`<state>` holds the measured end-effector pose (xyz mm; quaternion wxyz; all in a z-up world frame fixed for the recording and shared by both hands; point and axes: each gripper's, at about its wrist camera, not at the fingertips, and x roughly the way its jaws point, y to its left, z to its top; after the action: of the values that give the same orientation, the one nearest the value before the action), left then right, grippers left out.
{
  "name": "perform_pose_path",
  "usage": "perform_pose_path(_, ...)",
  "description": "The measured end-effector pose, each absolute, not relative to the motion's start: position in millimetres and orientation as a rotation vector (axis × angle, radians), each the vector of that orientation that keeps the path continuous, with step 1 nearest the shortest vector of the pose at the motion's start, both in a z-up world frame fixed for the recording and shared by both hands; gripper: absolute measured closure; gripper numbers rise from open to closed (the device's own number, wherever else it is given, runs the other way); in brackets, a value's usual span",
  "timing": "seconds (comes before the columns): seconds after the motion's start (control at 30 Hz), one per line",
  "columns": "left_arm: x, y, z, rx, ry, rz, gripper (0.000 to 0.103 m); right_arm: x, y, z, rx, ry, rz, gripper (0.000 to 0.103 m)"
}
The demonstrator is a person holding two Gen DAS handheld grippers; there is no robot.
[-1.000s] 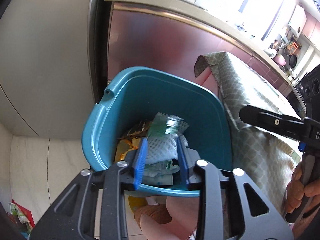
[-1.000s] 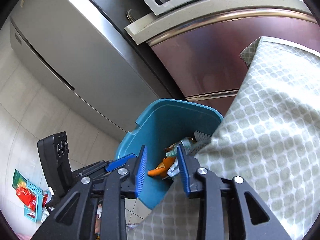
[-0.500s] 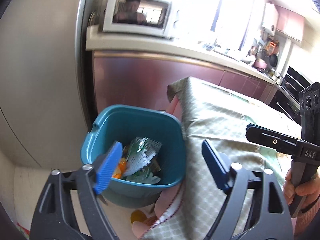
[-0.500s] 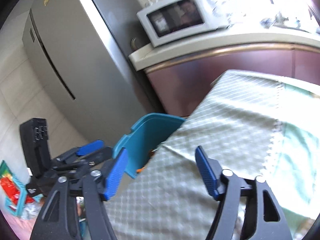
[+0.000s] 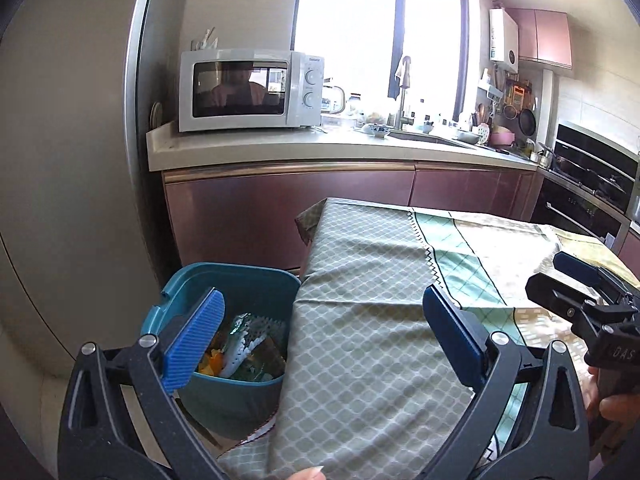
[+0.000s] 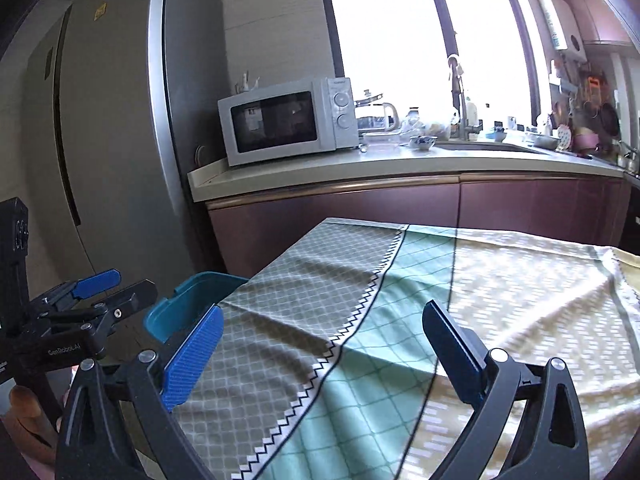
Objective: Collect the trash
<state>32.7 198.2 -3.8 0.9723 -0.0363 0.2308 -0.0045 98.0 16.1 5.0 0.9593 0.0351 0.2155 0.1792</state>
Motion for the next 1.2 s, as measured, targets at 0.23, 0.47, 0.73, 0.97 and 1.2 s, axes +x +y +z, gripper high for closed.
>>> perform_pose_path(0.23, 15.7, 166.4, 2.7, -0.044, 0.426, 0.004, 0.005, 70.2, -16.9, 6.2, 0.077, 0.383, 0.286, 0.007)
perform_pose_path(0.47, 3.5, 150.9, 6.7, -0.047, 0.398, 0.002, 0.005, 54.2, -32.1, 7.2, 0.093, 0.351, 0.247, 0.007)
perform_pose_path(0.73, -9.3, 144.4, 13.3, -0.044, 0.353, 0.018, 0.005, 38.4, -40.0, 10.0, 0.098, 0.317, 0.223, 0.007)
perform_pose_path(0.97, -15.3, 147.7, 15.4, -0.055, 0.339, 0.032, 0.005, 30.5, -40.3, 10.8, 0.095, 0.304, 0.223, 0.007)
perform_pose_path(1.2, -18.4, 147.7, 16.1, -0.052, 0.326, 0.04, 0.005, 26.5, -43.8, 12.4, 0.096, 0.294, 0.217, 0.007)
